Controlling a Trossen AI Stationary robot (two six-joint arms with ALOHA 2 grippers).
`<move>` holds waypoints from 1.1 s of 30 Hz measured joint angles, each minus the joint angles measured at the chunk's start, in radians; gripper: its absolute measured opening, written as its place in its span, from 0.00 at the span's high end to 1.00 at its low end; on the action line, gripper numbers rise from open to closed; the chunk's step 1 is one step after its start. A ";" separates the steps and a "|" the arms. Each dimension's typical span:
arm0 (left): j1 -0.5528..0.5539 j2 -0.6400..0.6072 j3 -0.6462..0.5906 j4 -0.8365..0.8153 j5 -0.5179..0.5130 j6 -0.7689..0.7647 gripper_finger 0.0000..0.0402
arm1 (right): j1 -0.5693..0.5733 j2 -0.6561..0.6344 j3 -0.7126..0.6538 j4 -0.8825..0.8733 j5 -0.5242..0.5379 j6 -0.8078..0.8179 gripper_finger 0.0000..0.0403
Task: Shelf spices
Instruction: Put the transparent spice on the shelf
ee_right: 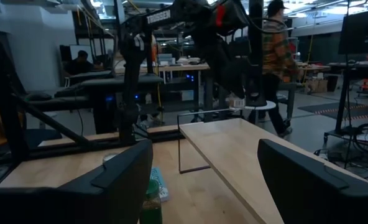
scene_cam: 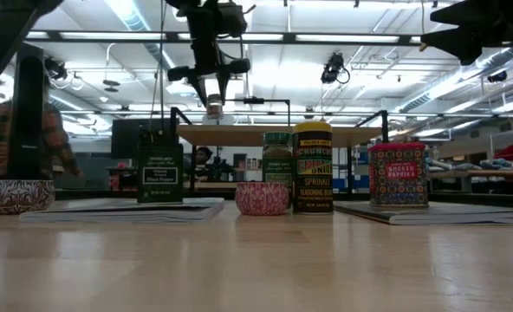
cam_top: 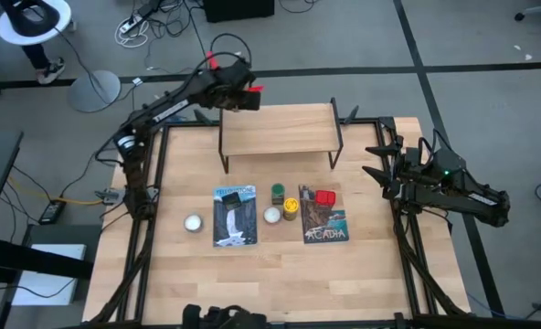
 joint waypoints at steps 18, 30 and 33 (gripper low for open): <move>0.002 0.047 0.018 -0.054 -0.004 -0.145 0.59 | 0.000 0.000 0.000 0.000 0.000 0.000 0.27; 0.000 0.131 0.023 -0.034 -0.003 -0.185 0.59 | 0.000 0.000 0.000 0.012 -0.031 -0.009 0.27; -0.001 0.131 0.030 -0.036 -0.009 -0.187 0.59 | 0.000 0.000 0.000 0.015 -0.035 -0.011 0.27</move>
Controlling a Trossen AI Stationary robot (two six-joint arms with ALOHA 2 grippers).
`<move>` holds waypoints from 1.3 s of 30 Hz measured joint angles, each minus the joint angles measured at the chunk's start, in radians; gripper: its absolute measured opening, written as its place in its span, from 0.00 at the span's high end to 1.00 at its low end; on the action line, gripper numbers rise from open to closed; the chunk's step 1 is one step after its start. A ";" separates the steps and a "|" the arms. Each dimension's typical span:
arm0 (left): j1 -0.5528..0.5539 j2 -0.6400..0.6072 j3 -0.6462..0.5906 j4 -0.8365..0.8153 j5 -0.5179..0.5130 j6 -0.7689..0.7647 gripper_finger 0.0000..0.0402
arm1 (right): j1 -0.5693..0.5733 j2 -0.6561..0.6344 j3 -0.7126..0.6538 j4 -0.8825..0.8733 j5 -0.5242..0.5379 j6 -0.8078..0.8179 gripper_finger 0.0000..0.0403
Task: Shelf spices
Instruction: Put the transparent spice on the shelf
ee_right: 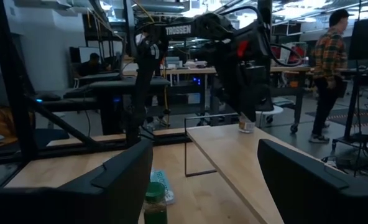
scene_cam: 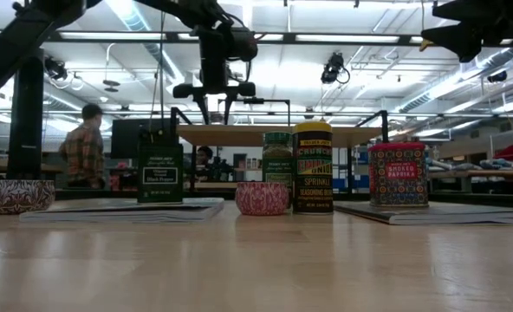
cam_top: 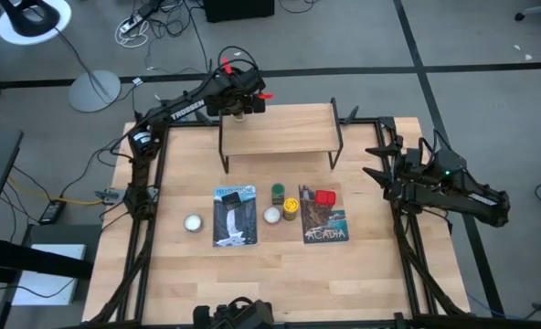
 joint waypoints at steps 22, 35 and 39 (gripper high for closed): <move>-0.025 0.005 0.021 -0.061 -0.032 0.068 0.45 | 0.000 0.000 0.000 0.001 -0.001 -0.004 0.27; -0.027 -0.004 0.030 -0.074 -0.042 0.074 0.44 | 0.000 0.000 0.000 0.001 -0.001 -0.004 0.27; -0.039 -0.006 0.081 -0.082 -0.073 0.095 0.41 | 0.000 0.000 0.000 0.001 0.000 -0.004 0.27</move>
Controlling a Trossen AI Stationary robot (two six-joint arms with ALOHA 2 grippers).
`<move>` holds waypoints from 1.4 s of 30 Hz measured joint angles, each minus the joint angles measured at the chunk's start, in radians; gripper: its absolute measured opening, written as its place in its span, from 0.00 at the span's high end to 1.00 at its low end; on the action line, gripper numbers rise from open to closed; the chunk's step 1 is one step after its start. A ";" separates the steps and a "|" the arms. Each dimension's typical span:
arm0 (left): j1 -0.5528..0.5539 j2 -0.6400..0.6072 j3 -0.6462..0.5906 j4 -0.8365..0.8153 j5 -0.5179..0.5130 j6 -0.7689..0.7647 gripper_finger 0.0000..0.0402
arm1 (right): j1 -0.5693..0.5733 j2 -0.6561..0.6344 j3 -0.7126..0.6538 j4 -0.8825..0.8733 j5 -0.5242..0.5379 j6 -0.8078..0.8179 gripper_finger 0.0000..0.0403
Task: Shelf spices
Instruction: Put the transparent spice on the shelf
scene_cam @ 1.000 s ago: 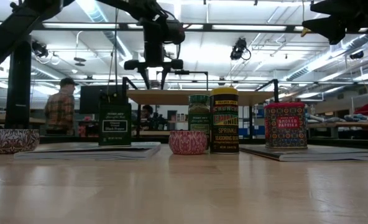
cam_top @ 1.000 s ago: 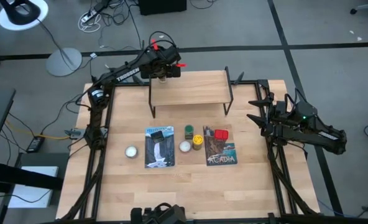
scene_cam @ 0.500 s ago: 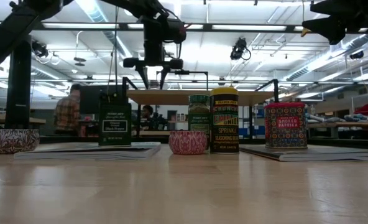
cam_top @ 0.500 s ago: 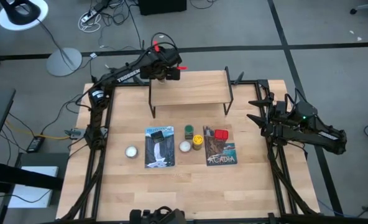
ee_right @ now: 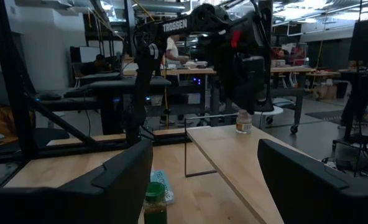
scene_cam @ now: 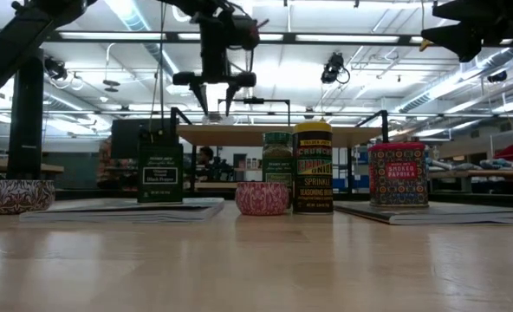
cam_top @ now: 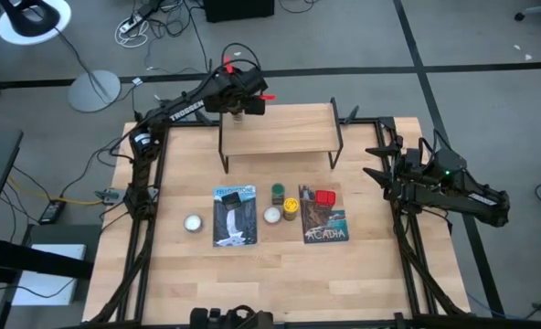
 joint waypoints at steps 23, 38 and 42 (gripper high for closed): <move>-0.040 -0.002 0.156 -0.026 0.009 0.112 0.93 | 0.000 0.000 0.000 0.000 0.001 0.000 0.27; -0.028 0.000 0.143 -0.119 0.067 0.106 1.00 | 0.000 0.000 0.000 0.000 0.001 0.000 0.27; -0.016 0.000 0.136 -0.125 0.068 0.106 1.00 | 0.000 0.000 0.000 0.000 0.001 0.000 0.27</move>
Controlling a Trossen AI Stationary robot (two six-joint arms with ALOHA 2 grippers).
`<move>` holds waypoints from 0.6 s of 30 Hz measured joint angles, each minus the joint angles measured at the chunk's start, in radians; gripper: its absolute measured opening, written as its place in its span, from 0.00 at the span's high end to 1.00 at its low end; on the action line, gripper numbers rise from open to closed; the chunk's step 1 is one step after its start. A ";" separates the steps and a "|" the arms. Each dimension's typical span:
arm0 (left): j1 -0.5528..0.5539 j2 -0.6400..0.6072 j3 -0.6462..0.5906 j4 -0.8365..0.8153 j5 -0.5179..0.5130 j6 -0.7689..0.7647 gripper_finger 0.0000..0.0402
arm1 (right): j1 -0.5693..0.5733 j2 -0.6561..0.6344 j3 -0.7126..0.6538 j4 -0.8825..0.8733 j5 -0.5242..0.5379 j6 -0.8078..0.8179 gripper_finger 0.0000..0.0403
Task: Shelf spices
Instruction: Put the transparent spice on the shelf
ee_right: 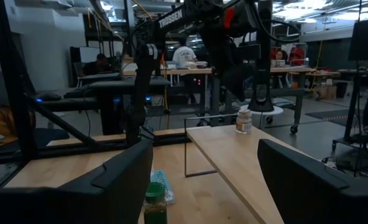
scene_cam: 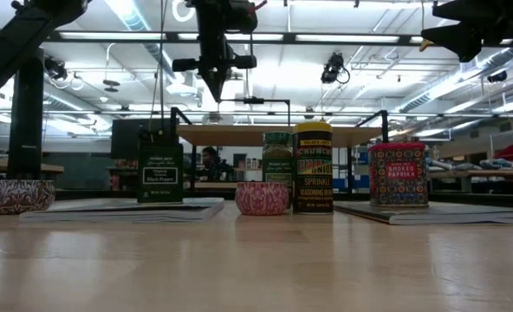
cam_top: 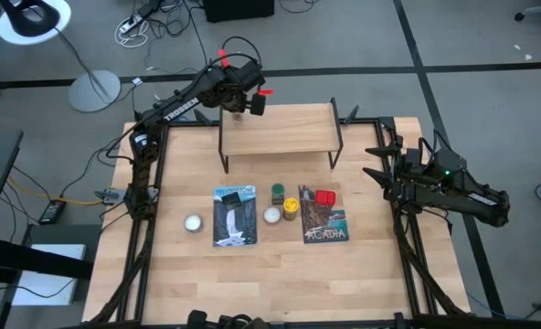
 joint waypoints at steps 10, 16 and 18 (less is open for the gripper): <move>0.022 0.006 -0.023 0.026 0.038 0.051 1.00 | 0.000 0.000 0.000 0.000 0.000 0.000 0.27; 0.024 0.005 -0.023 0.074 0.079 0.091 1.00 | 0.000 0.000 0.000 0.000 0.000 0.000 0.27; 0.027 0.012 -0.022 0.077 0.081 0.103 1.00 | 0.000 0.000 0.000 0.000 0.000 0.000 0.27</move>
